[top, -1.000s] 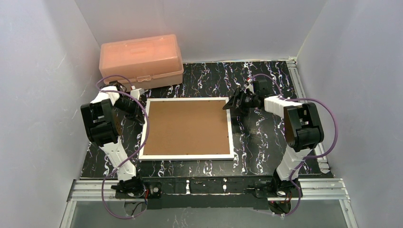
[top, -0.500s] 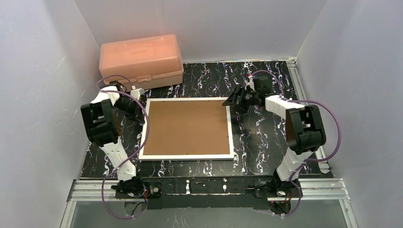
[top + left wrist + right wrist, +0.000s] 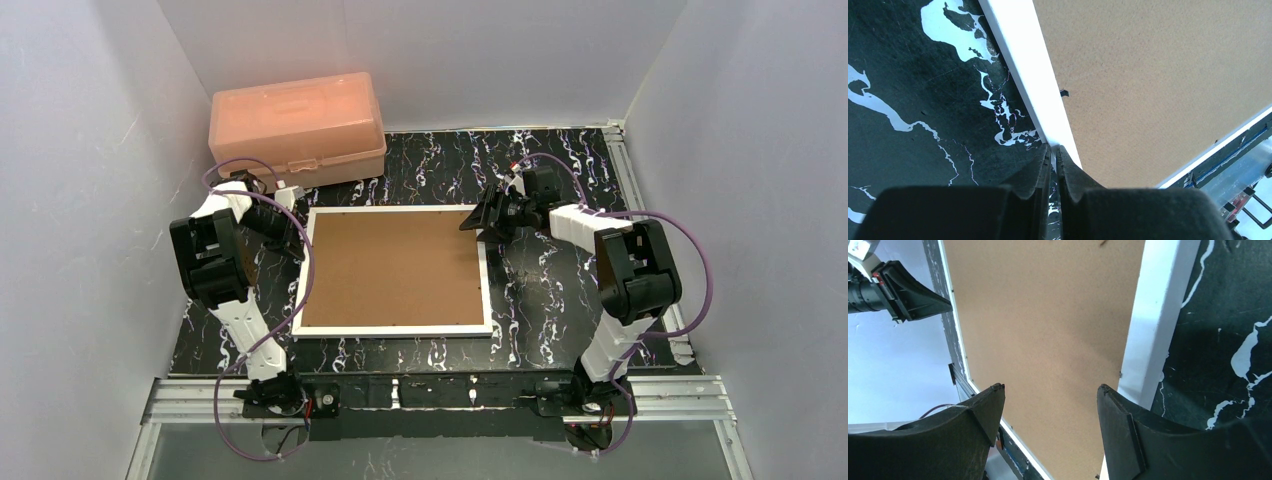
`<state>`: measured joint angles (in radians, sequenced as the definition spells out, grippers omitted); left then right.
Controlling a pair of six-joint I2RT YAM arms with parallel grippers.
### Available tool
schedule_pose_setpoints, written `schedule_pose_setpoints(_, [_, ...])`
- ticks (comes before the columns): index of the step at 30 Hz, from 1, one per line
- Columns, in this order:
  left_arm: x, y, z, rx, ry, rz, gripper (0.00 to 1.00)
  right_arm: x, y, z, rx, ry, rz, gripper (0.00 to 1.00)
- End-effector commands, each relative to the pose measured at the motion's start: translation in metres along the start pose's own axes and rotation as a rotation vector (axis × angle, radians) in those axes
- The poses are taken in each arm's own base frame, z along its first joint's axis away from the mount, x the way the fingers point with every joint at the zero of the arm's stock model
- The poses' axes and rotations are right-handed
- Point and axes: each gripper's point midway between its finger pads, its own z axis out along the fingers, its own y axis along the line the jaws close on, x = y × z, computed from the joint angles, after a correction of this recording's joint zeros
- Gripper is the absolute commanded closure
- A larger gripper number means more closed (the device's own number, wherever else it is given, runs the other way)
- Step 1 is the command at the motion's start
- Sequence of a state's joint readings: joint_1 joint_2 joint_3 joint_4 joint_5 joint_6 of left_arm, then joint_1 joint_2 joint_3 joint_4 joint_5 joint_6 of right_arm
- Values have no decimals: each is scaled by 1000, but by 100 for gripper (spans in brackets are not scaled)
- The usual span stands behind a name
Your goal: Put the photo into the frame
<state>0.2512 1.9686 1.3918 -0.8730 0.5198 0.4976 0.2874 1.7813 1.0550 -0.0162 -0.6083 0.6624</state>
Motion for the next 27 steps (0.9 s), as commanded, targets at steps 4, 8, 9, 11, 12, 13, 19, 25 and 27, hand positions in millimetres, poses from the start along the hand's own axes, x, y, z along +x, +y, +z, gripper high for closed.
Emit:
schedule_pose_setpoints(4, [15, 5, 17, -23, 68, 46, 99, 0, -16, 6, 26, -2, -12, 25])
schedule_pose_setpoints(8, [15, 4, 17, -23, 68, 46, 99, 1, -23, 7, 43, -6, -7, 25])
schedule_pose_setpoints(9, [16, 4, 17, -22, 69, 46, 99, 0, -24, 8, 46, -8, -10, 25])
schedule_pose_setpoints(11, [15, 4, 17, -22, 67, 47, 99, -1, -28, 7, 59, -12, -10, 25])
schedule_pose_setpoints(12, [15, 4, 17, -22, 67, 47, 99, -1, -30, 6, 63, -14, -7, 25])
schedule_pose_setpoints(13, [15, 5, 17, -22, 67, 47, 99, -2, -31, 5, 63, -18, -5, 25])
schedule_pose_setpoints(19, [15, 4, 17, -18, 65, 47, 99, -4, -33, 5, 54, -27, 6, 25])
schedule_pose_setpoints(25, [15, 4, 17, -18, 65, 48, 99, 2, -32, 14, 43, -16, 16, 25])
schedule_pose_setpoints(27, [14, 4, 17, -20, 64, 49, 99, 3, -32, 16, 42, -12, 19, 25])
